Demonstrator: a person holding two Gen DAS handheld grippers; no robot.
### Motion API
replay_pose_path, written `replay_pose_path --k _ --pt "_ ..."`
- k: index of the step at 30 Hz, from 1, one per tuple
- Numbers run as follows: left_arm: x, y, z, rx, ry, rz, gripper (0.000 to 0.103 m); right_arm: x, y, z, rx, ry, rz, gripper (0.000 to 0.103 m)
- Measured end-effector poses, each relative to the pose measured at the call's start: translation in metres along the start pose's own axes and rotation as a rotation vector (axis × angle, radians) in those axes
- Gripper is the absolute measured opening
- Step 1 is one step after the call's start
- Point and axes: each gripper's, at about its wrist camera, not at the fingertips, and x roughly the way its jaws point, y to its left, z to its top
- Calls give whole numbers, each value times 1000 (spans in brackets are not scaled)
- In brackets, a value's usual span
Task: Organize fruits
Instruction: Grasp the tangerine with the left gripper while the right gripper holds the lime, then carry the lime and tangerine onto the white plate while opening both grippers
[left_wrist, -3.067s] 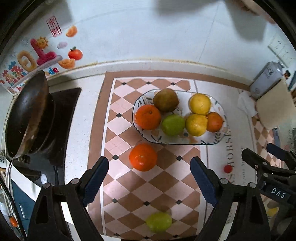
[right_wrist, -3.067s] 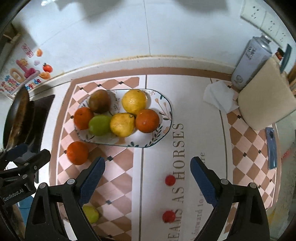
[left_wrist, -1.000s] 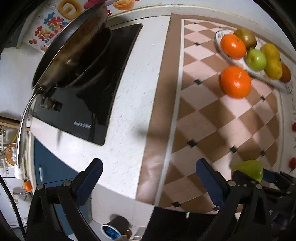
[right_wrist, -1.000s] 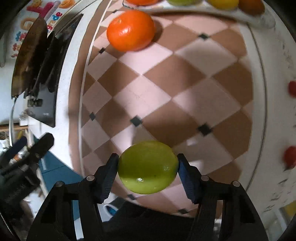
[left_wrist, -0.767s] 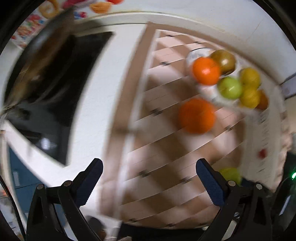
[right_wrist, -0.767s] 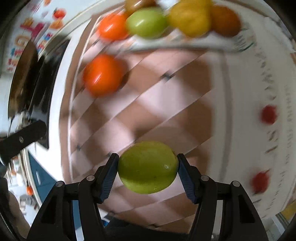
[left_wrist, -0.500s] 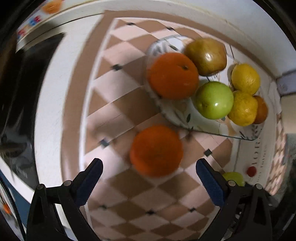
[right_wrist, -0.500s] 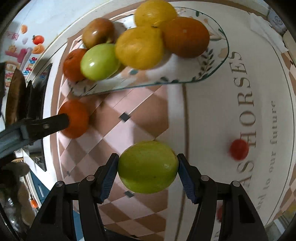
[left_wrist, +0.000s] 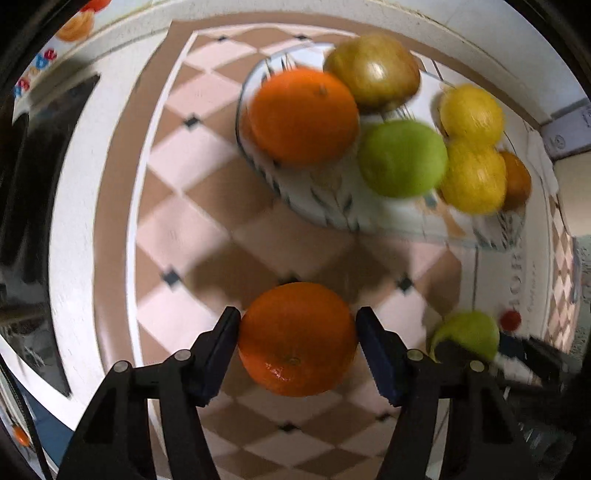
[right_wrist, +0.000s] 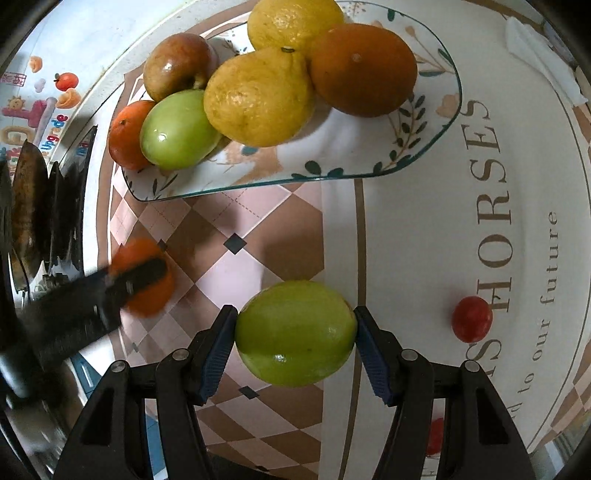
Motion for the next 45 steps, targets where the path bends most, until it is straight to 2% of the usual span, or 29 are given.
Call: replay_pose_path --k 3,7,14,15,19,24,29,31,35,38,41,45 --pt "-1 -4 -10 17 -19 19 62 6 -1 -6 9 -2 12 67" --pt "-3 -5 -9 9 -23 10 62 8 -11 -17 5 -2 2 67" --pt "-8 -3 -14 16 -38 -4 62 22 4 -21 -39 -16 -29 66" --pt "-7 4 -5 17 -42 -9 62 21 6 -21 -52 -24 -40 66" --pt "-35 -2 -2 23 -73 -38 62 19 7 -23 -46 -33 -35 65" --pt "-82 1 13 19 -137 -113 62 -8 1 -21 -7 -89 26 65" --pt "-124 1 45 29 -200 -181 62 -58 -10 -4 42 -191 95 65" --pt "-137 4 68 24 -218 -190 62 -76 -17 8 58 -238 100 65" --pt "-129 8 110 22 -225 -149 62 -96 -31 42 86 -297 76 65" --pt "-109 12 137 10 -194 -118 62 -97 -40 69 96 -316 24 65" --pt "-82 18 165 -5 -142 -73 62 -93 -49 92 87 -316 -40 65" --pt "-55 23 181 -11 -94 -38 62 -77 -55 115 91 -293 -86 65"
